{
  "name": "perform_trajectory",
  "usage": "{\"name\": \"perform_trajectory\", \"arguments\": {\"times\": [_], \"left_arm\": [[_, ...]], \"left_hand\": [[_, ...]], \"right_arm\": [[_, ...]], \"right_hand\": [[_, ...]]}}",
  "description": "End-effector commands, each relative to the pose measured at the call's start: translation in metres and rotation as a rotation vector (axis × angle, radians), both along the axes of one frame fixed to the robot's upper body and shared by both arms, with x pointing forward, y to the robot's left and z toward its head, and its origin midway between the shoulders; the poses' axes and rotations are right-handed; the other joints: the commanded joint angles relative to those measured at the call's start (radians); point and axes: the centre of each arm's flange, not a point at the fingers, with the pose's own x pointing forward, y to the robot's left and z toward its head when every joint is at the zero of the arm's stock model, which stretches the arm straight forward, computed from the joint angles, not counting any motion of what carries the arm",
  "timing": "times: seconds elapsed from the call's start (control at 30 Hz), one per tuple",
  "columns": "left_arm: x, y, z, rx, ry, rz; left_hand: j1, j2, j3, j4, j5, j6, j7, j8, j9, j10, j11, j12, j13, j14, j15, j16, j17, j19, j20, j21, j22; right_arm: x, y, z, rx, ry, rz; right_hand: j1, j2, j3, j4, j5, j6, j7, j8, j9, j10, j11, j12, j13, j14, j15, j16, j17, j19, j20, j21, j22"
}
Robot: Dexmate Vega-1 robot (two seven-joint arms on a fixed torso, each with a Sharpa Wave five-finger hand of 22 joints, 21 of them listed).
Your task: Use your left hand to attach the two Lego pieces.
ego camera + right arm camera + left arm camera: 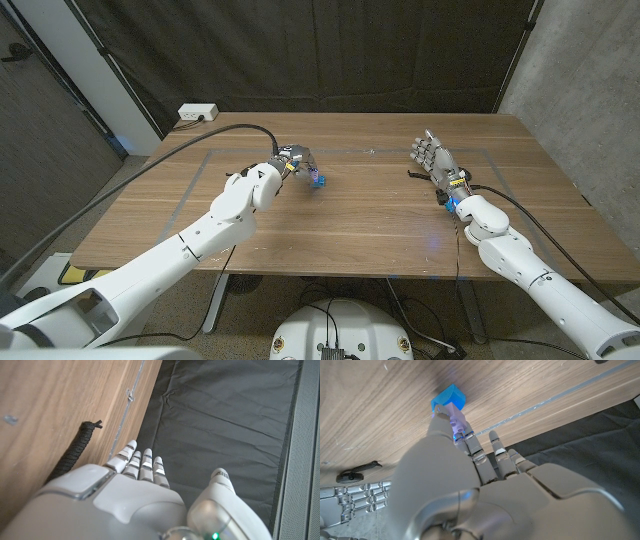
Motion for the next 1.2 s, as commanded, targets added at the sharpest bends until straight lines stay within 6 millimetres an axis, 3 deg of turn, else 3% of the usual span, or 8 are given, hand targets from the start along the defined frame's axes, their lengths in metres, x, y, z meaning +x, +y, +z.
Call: {"name": "perform_trajectory", "arguments": {"times": [0.03,1.2], "left_arm": [[0.01,-0.011,-0.004,-0.017,0.006,0.011],[0.023,-0.014,-0.006,-0.034,0.03,-0.006]], "left_hand": [[0.002,-0.001,0.039,0.036,0.006,0.043,0.042,0.003,0.005,0.022,-0.013,0.004,0.001,0.009,-0.094,0.0,0.002,0.009,0.0,0.002,0.001],[0.002,-0.001,0.049,0.038,0.005,0.051,0.044,-0.004,0.007,0.023,-0.008,0.003,0.002,0.013,-0.092,-0.001,0.002,0.012,0.003,-0.001,0.001]], "right_arm": [[-0.002,-0.003,-0.003,0.006,0.006,-0.001],[-0.003,-0.003,-0.013,0.026,0.038,-0.023]], "right_hand": [[0.002,0.007,-0.002,-0.001,-0.002,0.008,-0.002,0.002,0.004,0.006,0.002,0.01,0.002,0.003,0.004,0.001,0.003,0.005,0.004,0.006,0.003],[0.003,0.009,-0.004,-0.001,-0.002,0.008,-0.003,0.001,0.004,0.006,0.002,0.01,0.001,0.003,0.005,0.0,0.003,0.006,0.003,0.006,0.003]]}}
